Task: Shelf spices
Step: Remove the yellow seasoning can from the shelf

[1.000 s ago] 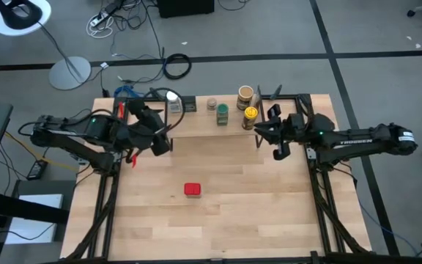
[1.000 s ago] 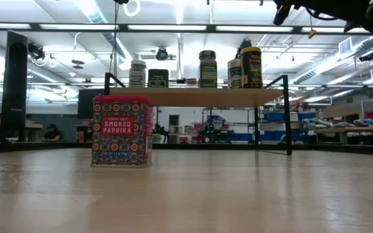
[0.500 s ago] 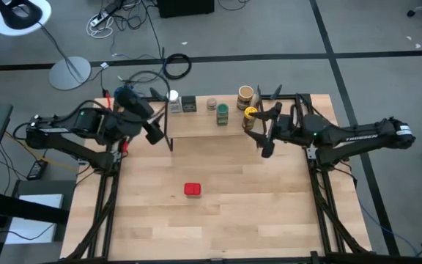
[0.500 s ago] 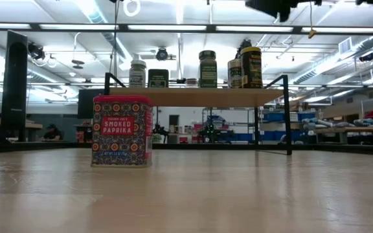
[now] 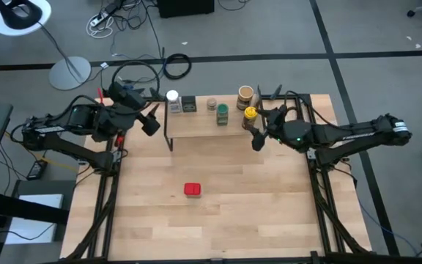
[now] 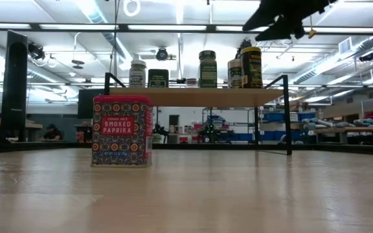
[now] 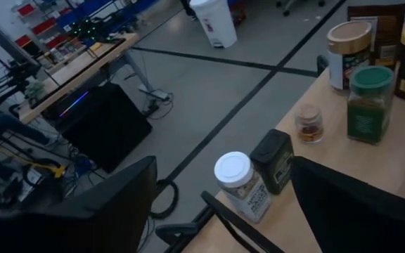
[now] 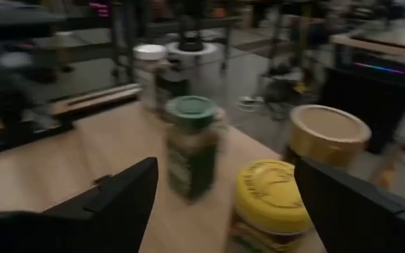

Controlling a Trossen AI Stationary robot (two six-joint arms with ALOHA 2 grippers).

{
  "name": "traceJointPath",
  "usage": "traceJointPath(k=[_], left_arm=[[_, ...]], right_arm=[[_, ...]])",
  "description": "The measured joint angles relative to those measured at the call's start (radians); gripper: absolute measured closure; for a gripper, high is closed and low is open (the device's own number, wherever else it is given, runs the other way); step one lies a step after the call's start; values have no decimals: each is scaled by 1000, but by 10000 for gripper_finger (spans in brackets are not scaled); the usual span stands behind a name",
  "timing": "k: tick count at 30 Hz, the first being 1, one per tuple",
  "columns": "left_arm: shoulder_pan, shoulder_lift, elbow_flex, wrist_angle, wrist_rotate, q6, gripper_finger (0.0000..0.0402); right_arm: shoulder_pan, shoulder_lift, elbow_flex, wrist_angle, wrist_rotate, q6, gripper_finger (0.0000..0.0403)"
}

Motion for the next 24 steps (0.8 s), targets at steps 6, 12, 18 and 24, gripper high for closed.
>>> traceJointPath(k=[6, 12, 18, 24], left_arm=[[0, -2, 0, -3, 0, -2, 70], [8, -6, 0, -1, -12, 1, 70], [8, -6, 0, -1, -12, 0, 70], [8, -5, 0, -1, -12, -3, 70]], right_arm=[[-5, 29, 0, -2, 103, 2, 86], [-7, 50, 0, -4, 106, 21, 79], [-30, 76, 0, -3, 102, 40, 69], [-51, 94, -1, -5, 89, 78, 51]])
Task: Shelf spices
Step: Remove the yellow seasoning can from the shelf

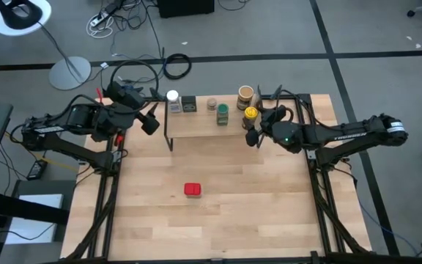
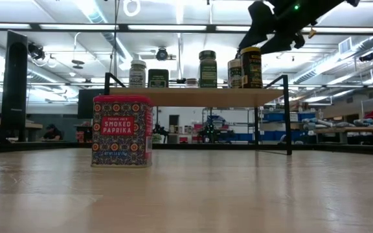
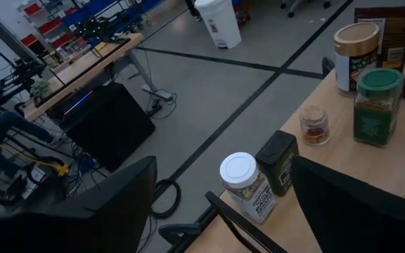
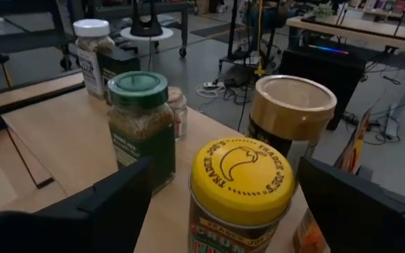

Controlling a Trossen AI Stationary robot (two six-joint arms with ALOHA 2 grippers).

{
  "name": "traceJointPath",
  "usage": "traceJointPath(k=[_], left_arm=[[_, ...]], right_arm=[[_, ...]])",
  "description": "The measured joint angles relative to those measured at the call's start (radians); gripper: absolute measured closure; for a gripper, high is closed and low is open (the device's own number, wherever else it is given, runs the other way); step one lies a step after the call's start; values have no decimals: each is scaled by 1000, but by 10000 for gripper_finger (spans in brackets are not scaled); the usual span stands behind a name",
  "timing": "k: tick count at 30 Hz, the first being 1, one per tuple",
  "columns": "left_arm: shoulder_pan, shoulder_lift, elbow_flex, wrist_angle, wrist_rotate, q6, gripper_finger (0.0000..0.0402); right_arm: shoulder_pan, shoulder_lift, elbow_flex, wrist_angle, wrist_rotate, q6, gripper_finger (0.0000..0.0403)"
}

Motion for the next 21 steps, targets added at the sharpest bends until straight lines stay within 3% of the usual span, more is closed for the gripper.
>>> traceJointPath(k=[9, 21], left_arm=[[0, 0, 0, 0, 0, -1, 70], [0, 0, 0, 0, 0, -2, 70]], right_arm=[[-21, 3, 0, -4, -27, 42, 68], [-40, 18, 0, -9, -113, 59, 156]])
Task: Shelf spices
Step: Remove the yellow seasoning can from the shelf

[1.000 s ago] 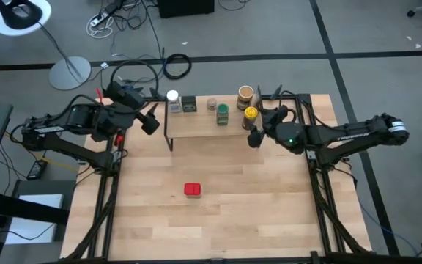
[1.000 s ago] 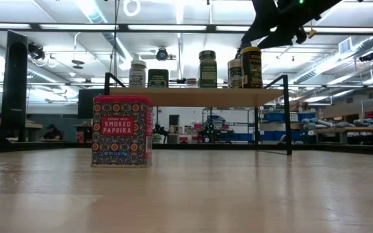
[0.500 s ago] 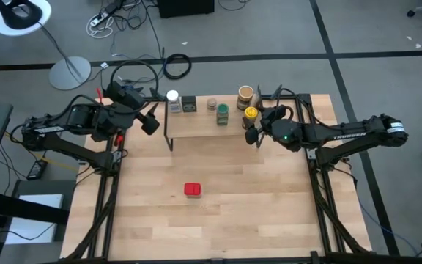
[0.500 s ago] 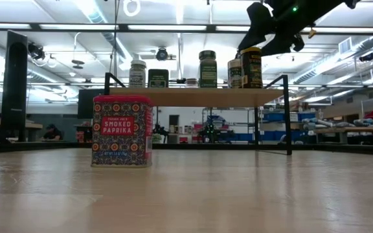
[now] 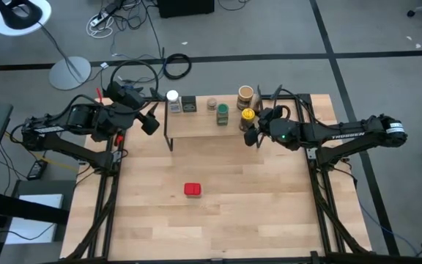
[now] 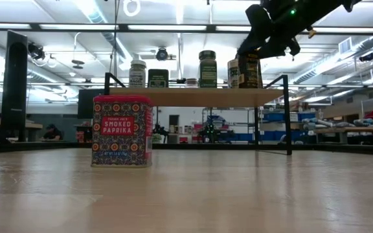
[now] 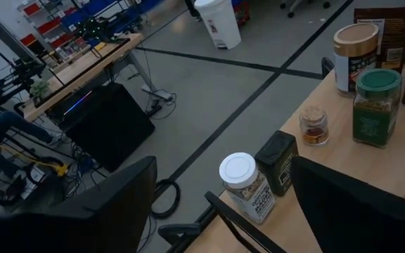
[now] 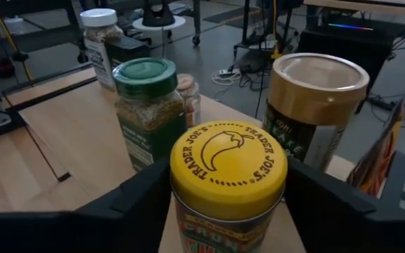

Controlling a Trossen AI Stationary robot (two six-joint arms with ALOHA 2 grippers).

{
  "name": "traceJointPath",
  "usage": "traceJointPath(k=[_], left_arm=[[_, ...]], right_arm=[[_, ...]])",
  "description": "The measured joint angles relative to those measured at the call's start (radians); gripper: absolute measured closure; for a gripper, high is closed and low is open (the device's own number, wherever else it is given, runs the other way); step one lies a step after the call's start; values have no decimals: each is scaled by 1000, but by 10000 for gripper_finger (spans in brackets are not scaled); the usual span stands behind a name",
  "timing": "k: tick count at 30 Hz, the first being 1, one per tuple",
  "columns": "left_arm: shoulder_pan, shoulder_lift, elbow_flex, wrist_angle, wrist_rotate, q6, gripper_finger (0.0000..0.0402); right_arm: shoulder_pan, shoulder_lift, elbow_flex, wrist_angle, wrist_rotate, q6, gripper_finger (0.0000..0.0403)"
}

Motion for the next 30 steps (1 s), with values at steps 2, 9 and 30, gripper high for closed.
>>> traceJointPath(k=[2, 9, 30], left_arm=[[0, 0, 0, 0, 0, 0, 70], [0, 0, 0, 0, 0, 0, 71], [0, 0, 0, -5, 0, 0, 71]], right_arm=[[0, 0, 0, 0, -7, -1, 177], [3, 0, 0, 14, -10, -21, 186], [182, -60, 0, 114, -31, -108, 296]])
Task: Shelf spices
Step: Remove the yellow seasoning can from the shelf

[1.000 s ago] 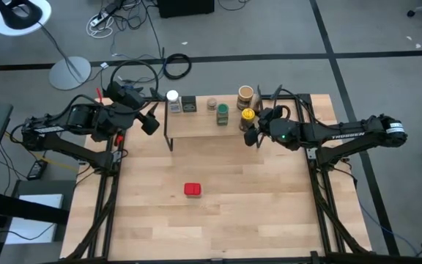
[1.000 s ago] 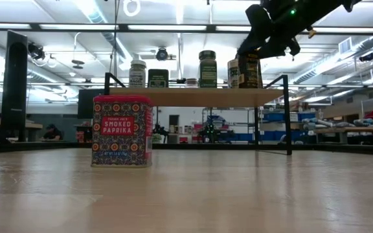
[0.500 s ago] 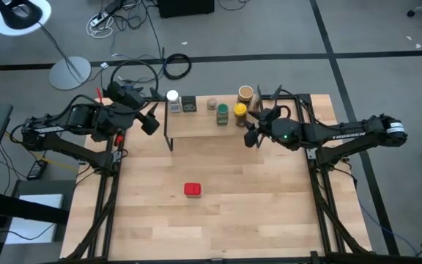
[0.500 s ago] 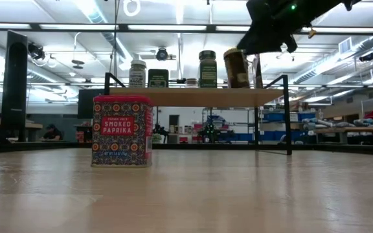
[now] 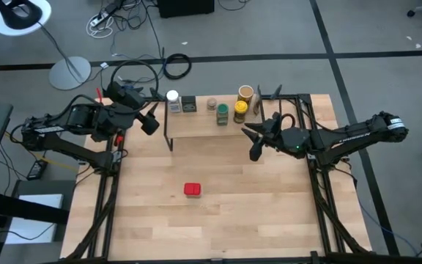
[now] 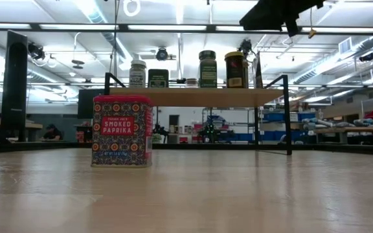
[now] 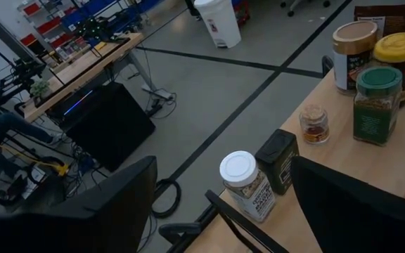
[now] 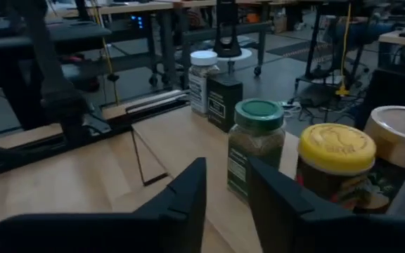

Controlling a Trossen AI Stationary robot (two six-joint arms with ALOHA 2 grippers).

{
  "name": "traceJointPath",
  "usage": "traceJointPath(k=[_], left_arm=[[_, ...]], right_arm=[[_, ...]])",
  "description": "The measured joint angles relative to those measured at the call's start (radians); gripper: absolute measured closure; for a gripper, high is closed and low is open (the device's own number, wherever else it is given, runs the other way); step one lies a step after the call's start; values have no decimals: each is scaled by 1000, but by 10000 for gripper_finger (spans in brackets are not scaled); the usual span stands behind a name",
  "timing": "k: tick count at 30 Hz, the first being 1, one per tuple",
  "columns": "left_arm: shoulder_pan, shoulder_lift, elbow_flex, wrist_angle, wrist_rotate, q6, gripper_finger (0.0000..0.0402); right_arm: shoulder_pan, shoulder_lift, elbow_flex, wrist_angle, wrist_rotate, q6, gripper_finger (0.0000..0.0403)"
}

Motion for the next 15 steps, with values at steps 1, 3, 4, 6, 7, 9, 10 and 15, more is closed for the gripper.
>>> traceJointPath(k=[1, 3, 4, 6, 7, 9, 10, 15], left_arm=[[0, 0, 0, 1, 0, 0, 71], [0, 0, 0, 0, 0, 0, 71], [0, 0, 0, 1, 0, 0, 71], [0, 0, 0, 0, 0, 0, 71], [0, 0, 0, 0, 0, 0, 71], [0, 0, 0, 0, 0, 0, 71], [0, 0, 0, 1, 0, 0, 71], [0, 0, 0, 1, 0, 0, 71]], right_arm=[[4, 0, 0, 0, 8, -1, 283], [8, 0, 0, -13, 40, 0, 250], [10, 1, 0, -22, 55, 0, 231], [11, 5, 0, -30, 73, 1, 188], [11, 5, 0, -37, 83, 2, 166], [11, 9, 0, -34, 99, 10, 119], [11, 10, 0, -35, 106, 10, 97], [-8, 28, 0, -36, 113, 11, 20]])
